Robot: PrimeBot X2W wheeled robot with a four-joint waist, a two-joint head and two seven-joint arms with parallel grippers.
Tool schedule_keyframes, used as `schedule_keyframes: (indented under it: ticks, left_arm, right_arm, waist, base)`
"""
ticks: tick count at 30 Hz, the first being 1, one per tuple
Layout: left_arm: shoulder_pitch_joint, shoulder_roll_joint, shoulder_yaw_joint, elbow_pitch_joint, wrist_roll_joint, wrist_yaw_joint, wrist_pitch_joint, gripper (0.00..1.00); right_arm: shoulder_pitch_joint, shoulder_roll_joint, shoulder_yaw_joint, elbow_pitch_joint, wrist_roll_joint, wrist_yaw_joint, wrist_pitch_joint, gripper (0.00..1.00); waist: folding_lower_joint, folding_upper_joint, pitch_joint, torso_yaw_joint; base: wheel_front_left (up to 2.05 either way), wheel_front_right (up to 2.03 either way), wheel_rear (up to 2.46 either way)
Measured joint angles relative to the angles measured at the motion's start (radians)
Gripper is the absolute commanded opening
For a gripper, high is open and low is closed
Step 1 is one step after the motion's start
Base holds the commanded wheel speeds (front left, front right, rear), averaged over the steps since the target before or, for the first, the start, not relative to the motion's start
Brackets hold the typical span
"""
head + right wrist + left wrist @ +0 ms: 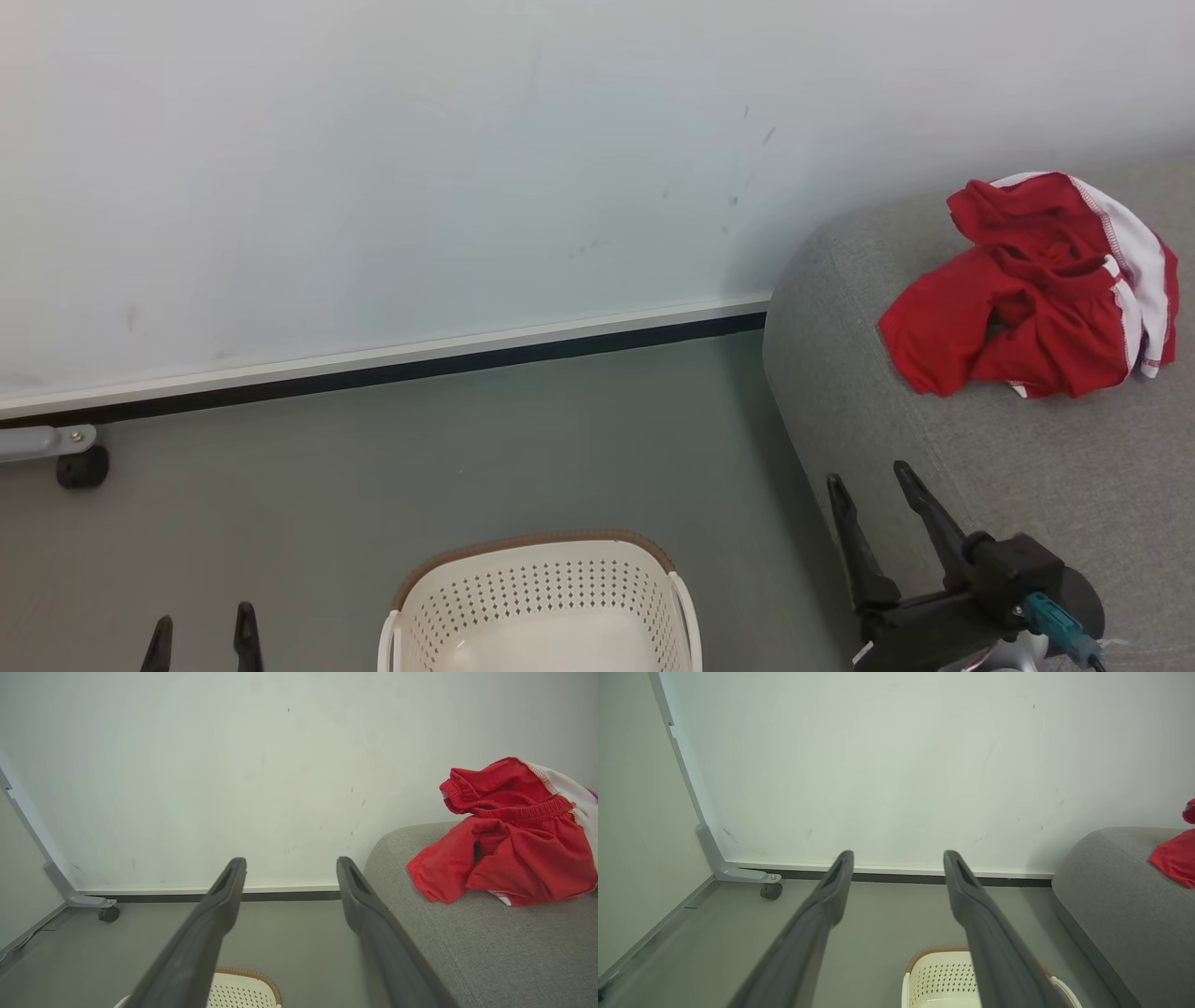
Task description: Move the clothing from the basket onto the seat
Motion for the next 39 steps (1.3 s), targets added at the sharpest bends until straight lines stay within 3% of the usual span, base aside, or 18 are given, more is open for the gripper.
schedule_keyframes:
  ticks: [17, 39]
  left_arm:
    - [0.030, -0.040, 0.043, -0.044, 0.048, 0.001, 0.000, 1.00]
    - [0.047, -0.055, 0.061, -0.062, 0.077, 0.001, 0.000, 1.00]
  right_arm:
    - [0.062, 0.002, -0.064, -0.094, -0.047, -0.014, 0.000, 1.00]
    - [0.094, 0.013, -0.091, -0.125, -0.061, -0.016, 0.000, 1.00]
  waist:
    - [0.0000, 0.0001, 0.006, 0.003]
    - [0.0000, 0.0000, 0.012, 0.006]
  base:
    - [0.00, 0.00, 0.00]
    - [0.00, 0.00, 0.00]
